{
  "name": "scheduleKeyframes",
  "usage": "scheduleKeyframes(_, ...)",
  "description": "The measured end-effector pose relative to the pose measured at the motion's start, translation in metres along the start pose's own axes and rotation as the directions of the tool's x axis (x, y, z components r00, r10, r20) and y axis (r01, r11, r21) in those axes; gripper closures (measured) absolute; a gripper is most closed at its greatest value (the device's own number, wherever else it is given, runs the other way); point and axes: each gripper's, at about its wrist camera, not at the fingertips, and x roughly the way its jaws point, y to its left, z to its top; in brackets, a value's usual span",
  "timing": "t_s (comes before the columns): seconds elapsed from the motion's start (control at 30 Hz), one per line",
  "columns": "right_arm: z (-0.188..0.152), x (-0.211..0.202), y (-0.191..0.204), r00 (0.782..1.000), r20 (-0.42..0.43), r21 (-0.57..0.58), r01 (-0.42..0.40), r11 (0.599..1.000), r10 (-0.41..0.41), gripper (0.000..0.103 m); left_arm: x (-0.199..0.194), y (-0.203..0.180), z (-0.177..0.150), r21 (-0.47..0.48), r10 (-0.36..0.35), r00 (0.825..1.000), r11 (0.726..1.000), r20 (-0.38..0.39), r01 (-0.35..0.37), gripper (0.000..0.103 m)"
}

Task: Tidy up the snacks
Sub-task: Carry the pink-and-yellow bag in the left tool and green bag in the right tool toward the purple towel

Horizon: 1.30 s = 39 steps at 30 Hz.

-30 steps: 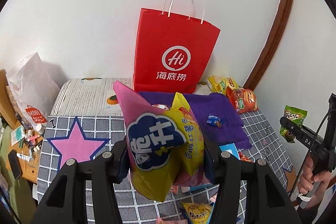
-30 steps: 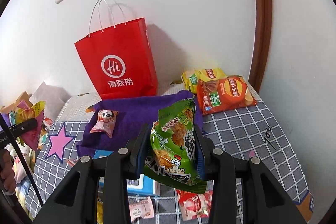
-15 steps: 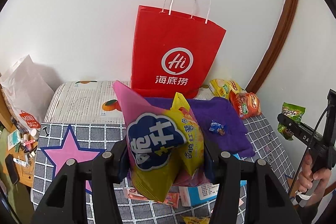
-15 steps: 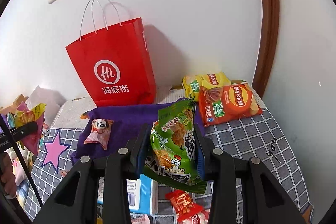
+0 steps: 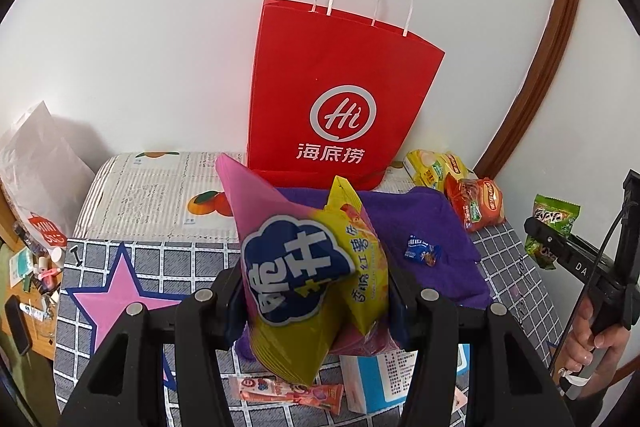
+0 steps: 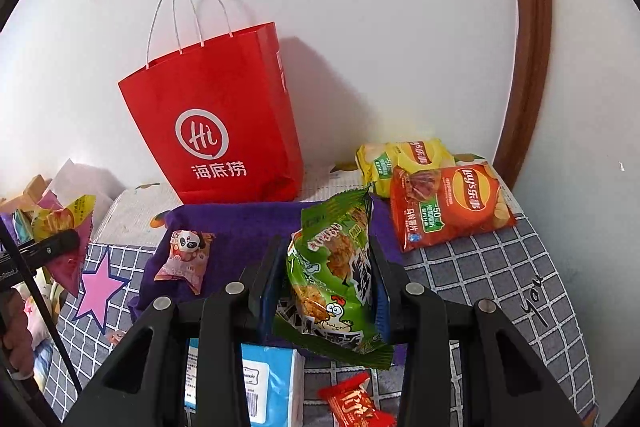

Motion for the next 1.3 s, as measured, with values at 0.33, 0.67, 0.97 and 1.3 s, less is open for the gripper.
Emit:
scheduleKeyframes(0.33,0.011,0.019,0.003,1.0,-0.001,-0.007,-0.007,1.0,0.007,0.065,0.013,-0.002,0.01,0.007,0.0,1.0,1.0,-0.005,0.0,0.05)
scheduleKeyframes(0.67,0.017,0.041,0.004,1.0,-0.006,-0.005,-0.027,1.0,0.027,0.065,0.032,-0.004,0.019,0.014,-0.002,1.0,1.0,-0.011,0.002,0.05)
scheduleKeyframes(0.97,0.029,0.064,0.006,0.998,-0.006,0.008,-0.056,0.998,0.056,0.065,0.053,-0.006,0.025,0.007,-0.011,1.0,1.0,-0.019,0.012,0.05)
scheduleKeyframes(1.3,0.037,0.091,0.004,0.997,-0.007,0.032,-0.082,0.996,0.083,0.065,0.076,-0.012,0.025,-0.003,-0.025,0.999,1.0,-0.045,0.025,0.05)
